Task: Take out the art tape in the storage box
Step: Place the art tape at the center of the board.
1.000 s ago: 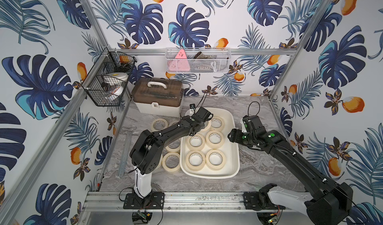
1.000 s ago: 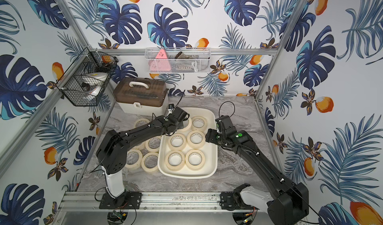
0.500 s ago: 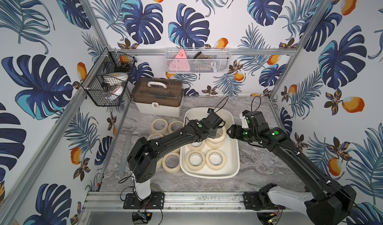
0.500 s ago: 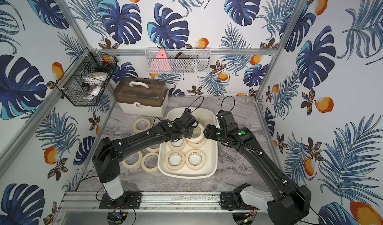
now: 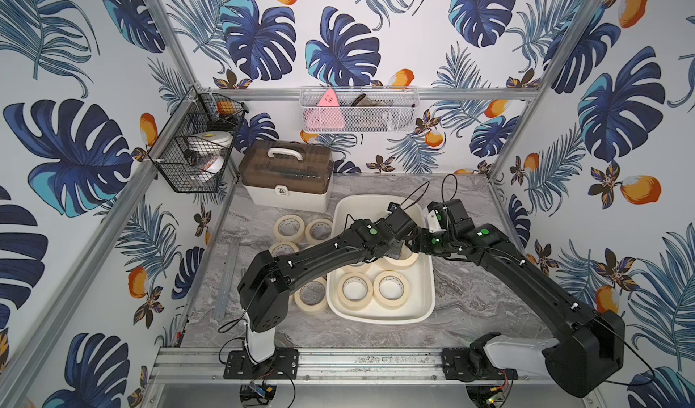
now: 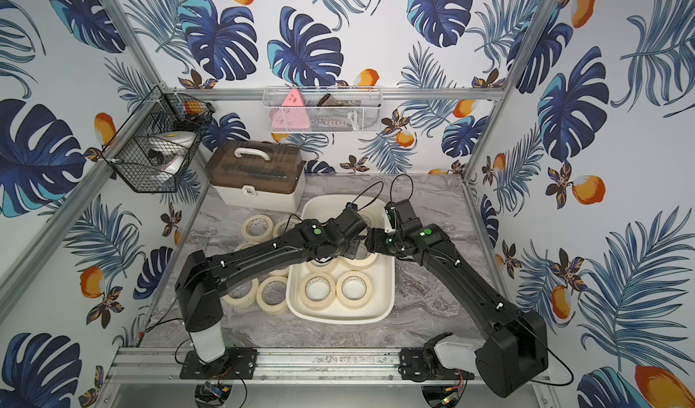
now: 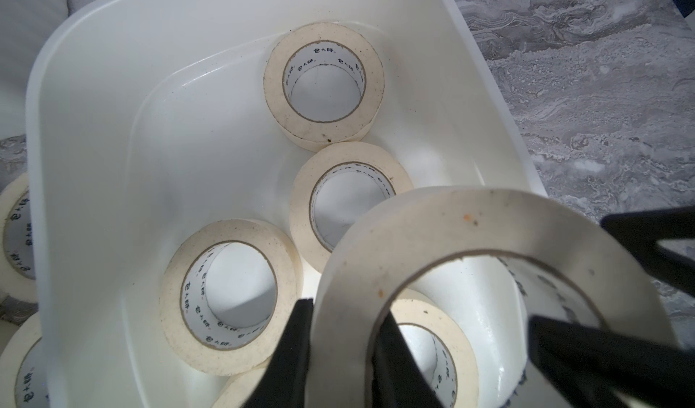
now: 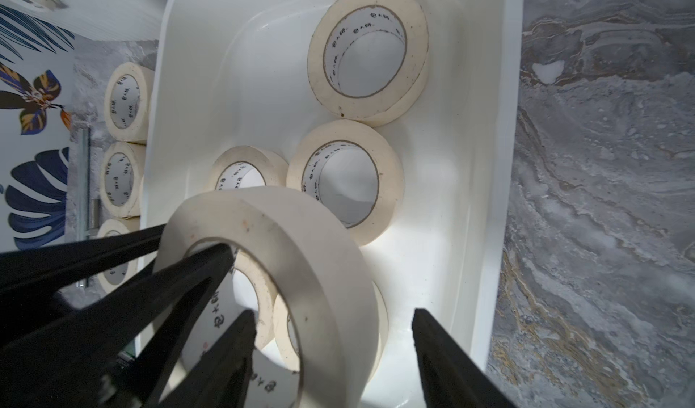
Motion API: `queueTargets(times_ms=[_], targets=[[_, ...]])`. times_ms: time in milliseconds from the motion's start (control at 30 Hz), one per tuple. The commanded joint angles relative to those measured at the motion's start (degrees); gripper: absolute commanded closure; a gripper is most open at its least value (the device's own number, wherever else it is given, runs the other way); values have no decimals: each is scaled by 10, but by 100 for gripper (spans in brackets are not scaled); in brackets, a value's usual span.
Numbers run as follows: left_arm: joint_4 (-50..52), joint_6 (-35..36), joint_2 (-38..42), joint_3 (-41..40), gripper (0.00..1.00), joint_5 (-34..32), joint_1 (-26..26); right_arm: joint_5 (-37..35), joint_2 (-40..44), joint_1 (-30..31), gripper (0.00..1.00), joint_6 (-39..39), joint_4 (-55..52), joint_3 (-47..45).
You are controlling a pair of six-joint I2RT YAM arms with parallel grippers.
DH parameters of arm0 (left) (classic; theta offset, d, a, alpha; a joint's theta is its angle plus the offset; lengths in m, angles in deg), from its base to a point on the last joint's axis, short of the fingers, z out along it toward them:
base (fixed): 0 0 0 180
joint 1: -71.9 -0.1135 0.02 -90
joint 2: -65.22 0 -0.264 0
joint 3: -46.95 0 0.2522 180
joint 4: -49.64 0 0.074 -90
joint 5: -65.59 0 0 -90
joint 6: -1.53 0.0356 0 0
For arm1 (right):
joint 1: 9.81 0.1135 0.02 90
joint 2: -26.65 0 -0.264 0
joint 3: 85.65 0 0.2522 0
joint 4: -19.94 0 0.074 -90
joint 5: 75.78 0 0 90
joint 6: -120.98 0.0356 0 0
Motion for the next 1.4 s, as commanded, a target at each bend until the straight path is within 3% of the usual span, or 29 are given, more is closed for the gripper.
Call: queueTargets(times_ms=[0, 133, 433, 533, 633, 767, 867, 1033, 1367], targets=[[-3, -13, -2, 10, 99, -8, 2, -17, -11, 0, 36, -12, 15, 0], [0, -14, -5, 14, 99, -6, 2, -35, -14, 0, 45, -12, 23, -7], [-11, -20, 11, 0, 92, 2, 2, -40, -36, 0, 81, -23, 22, 6], [-17, -22, 18, -5, 91, 7, 2, -41, -35, 0, 89, -21, 25, 8], [-20, -23, 24, -7, 84, 10, 2, -41, -31, 0, 100, -19, 30, 9], [-30, -25, 37, -11, 69, 18, 1, -48, -28, 0, 100, -16, 36, 10], [-42, -26, 45, -14, 64, 26, -1, -56, -25, -1, 100, -15, 35, 14], [-41, -28, 55, -4, 41, 24, -6, -64, -19, -3, 100, -13, 45, 14], [-48, -23, 111, -8, 18, -6, -11, -85, -30, -27, 100, -13, 35, 44]])
